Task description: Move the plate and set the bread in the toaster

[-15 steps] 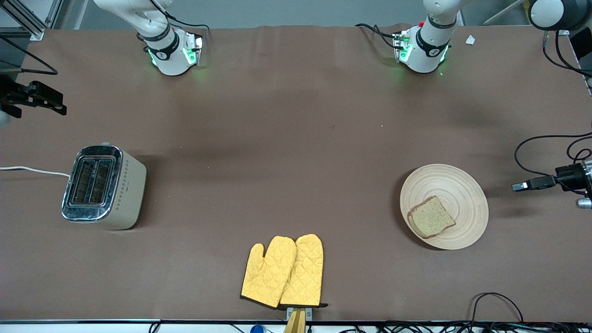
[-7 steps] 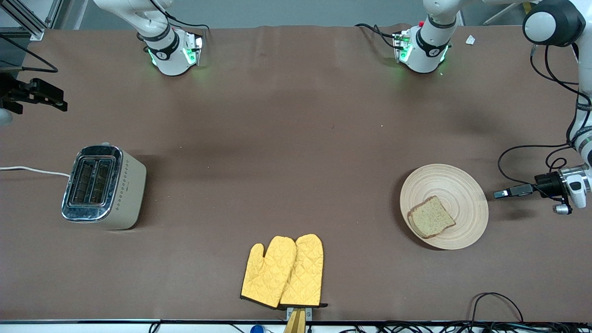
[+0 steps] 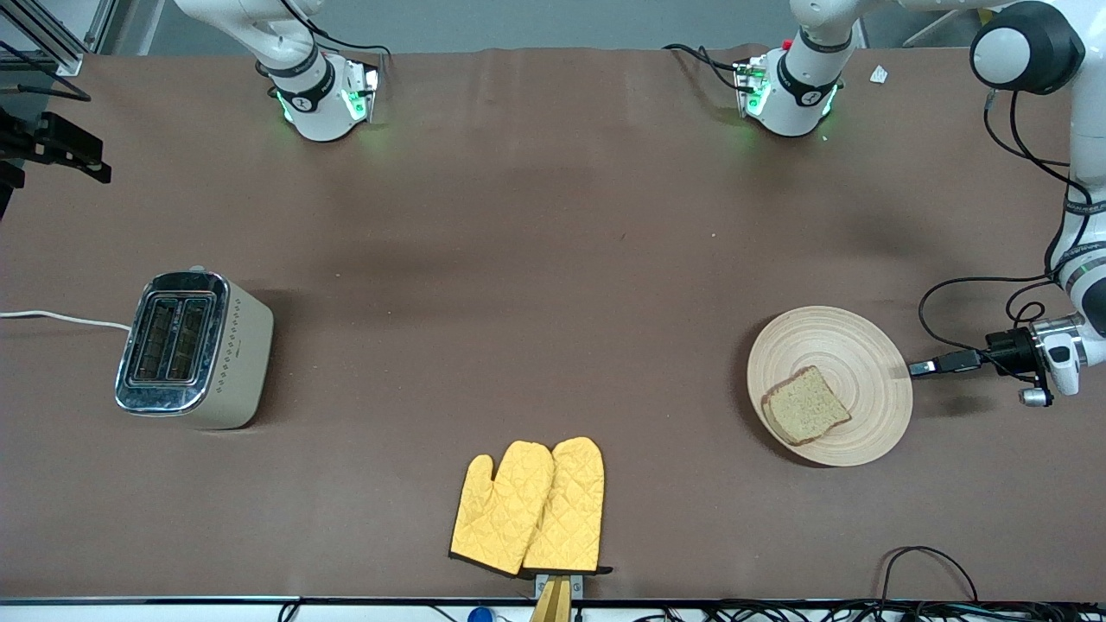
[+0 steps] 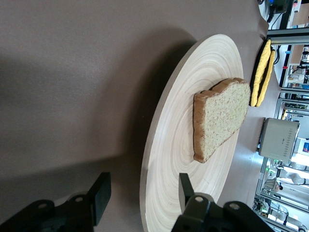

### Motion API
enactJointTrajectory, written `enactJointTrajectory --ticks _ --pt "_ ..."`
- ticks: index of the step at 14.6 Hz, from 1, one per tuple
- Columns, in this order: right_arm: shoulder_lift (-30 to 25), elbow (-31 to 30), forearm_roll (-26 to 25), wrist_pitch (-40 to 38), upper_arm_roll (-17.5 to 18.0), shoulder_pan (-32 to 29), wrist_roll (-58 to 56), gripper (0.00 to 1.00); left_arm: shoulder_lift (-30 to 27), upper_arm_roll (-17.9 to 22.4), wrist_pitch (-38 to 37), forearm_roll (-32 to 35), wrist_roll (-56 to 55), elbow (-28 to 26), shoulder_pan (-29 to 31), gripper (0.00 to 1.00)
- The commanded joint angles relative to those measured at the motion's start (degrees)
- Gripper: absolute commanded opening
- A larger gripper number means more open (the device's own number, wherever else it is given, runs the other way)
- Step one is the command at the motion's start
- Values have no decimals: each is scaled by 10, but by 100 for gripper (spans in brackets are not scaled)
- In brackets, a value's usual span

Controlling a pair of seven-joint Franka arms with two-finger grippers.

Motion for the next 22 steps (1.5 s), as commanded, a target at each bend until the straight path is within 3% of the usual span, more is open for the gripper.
enactJointTrajectory --ticks 1,5,10,13,18,21,22 --pt "-2 -21 7 43 2 4 -5 100 15 -7 3 -10 7 10 -3 57" --pt "2 -109 28 189 2 18 -4 100 21 -16 3 -9 7 10 -4 42" --pt "1 -109 60 154 2 34 5 100 24 -19 3 -4 8 12 -15 18" --pt "3 -115 111 159 2 46 8 100 19 -45 2 -3 8 12 -18 11" --pt "18 -109 118 195 2 57 9 100 -6 -147 -4 -2 -12 4 -16 10" --pt "35 -109 196 232 0 55 11 100 -33 -219 16 -3 -24 -30 -20 10" --pt "35 -110 198 234 0 60 29 100 -37 -242 31 -3 -28 -45 -28 10"
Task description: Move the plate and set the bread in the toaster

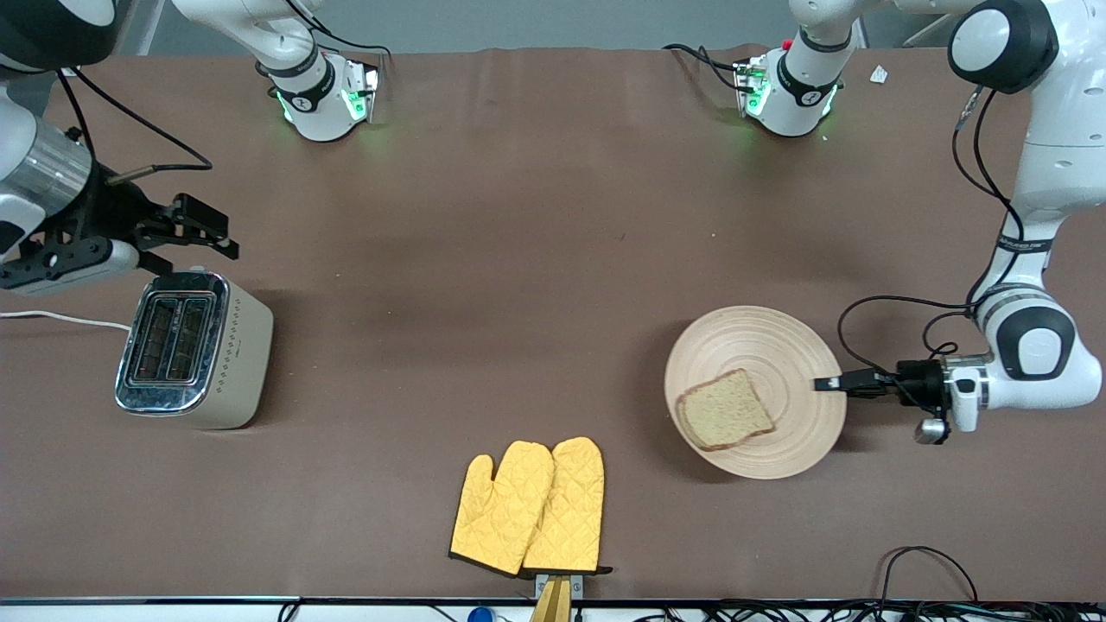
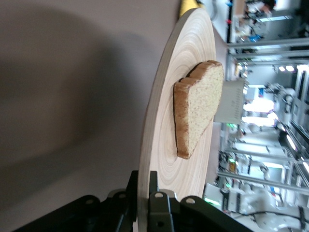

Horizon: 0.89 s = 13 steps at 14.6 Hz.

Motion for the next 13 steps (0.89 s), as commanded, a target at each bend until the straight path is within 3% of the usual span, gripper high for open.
enactJointTrajectory --ticks 1,4,6,8,13 --pt "0 -8 28 12 -5 11 59 100 -36 -65 41 -6 -11 -62 -16 10" --pt "29 -11 27 31 -5 20 82 100 -29 -116 139 -12 -15 -92 -77 6" --pt "54 -14 22 59 -5 24 82 100 -21 -118 200 -34 -16 -93 -145 5" --pt "78 -32 -10 104 -5 46 87 100 -12 -118 254 -103 -15 -97 -199 5" --pt "144 -105 -18 272 -5 101 101 100 13 -117 361 -214 -5 -97 -307 6"
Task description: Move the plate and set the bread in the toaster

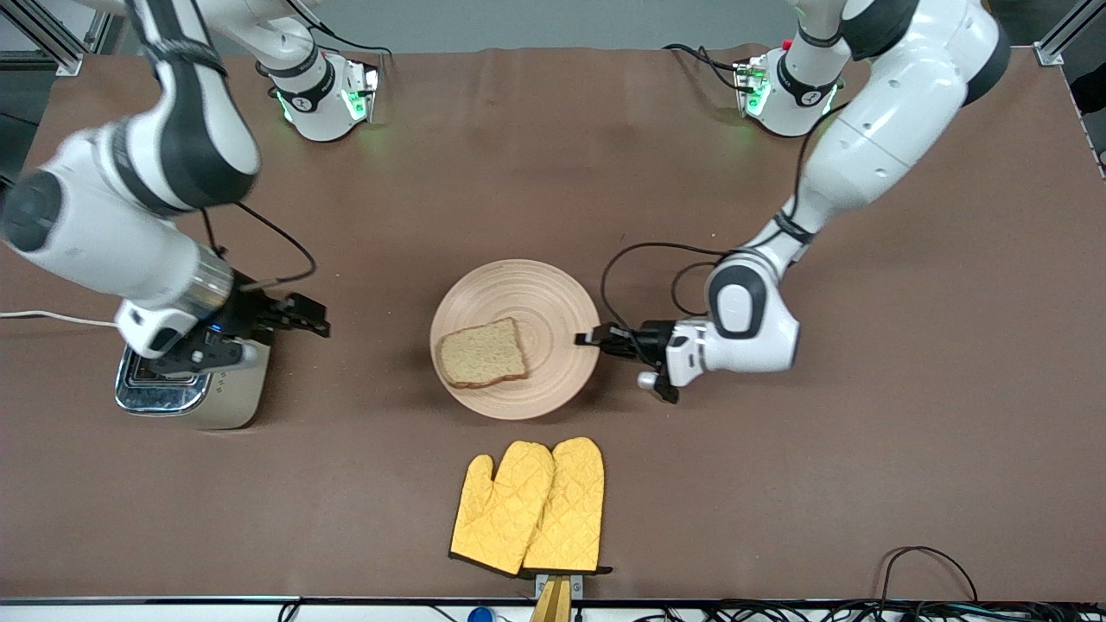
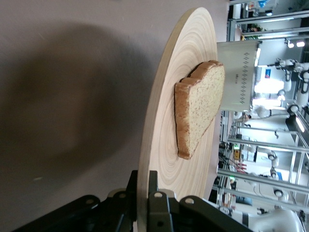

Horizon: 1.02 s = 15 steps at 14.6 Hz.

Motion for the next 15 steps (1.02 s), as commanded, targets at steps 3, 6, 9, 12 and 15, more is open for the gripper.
enactJointTrajectory --ticks 3,6,9,12,15 --pt "68 -26 -12 89 -5 63 26 100 18 -1 32 -79 14 3 -45 6" --pt "105 -33 -12 129 -5 72 26 100 39 -1 68 -80 15 6 -59 12" --pt "117 -45 -12 130 -5 86 22 100 38 0 81 -82 6 7 -59 38" --pt "119 -55 -13 130 -5 100 22 89 28 0 90 -83 5 6 -34 100" --pt "130 -55 -14 130 -5 108 21 68 -22 11 100 -70 -28 1 21 100"
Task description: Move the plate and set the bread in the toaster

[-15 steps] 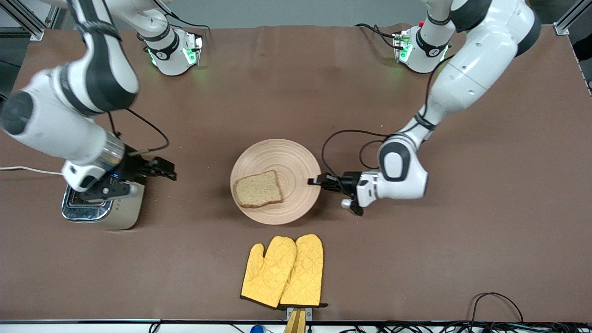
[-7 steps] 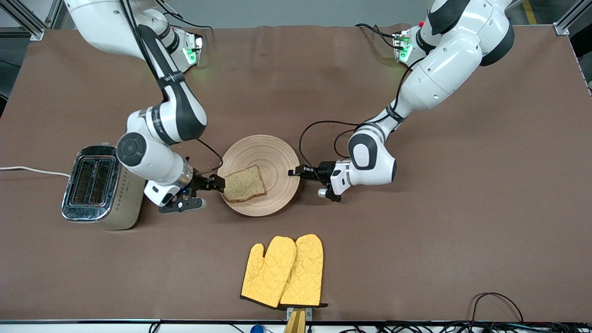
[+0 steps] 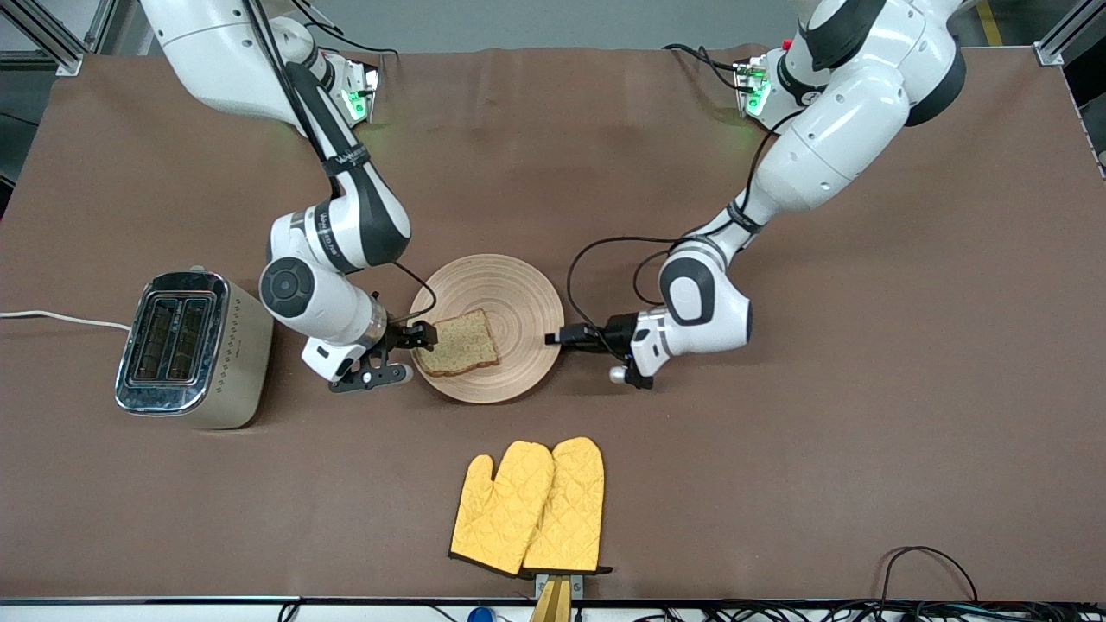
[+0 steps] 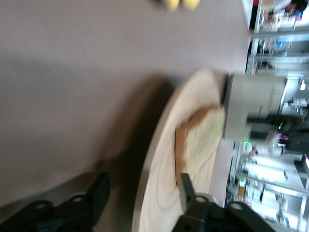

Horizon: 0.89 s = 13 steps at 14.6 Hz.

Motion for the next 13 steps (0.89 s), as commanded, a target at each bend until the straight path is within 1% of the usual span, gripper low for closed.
enactJointTrajectory --ticks 1,2,3,6,7,10,12,13 --pt "8 -10 -17 7 -6 12 4 65 -58 7 -3 22 -39 -14 64 100" --pt "15 -10 -32 13 -6 12 5 65 -68 6 -3 62 -64 -10 88 100" --pt "15 -12 -47 19 -6 11 5 62 -74 5 -3 104 -89 -8 109 100" --pt "15 -12 -49 20 -6 12 7 56 -116 5 -7 239 -194 -3 165 100" --pt "15 -12 -49 20 -6 13 7 54 -127 6 -25 272 -224 -3 181 100" --pt "15 -12 -49 22 -6 20 9 45 -172 7 -126 387 -260 -3 258 100" --pt "17 -12 -49 26 -6 24 9 45 -228 10 -217 439 -305 -10 295 100" --pt "17 -12 -49 27 -6 26 9 45 -249 10 -261 483 -333 -8 321 100"
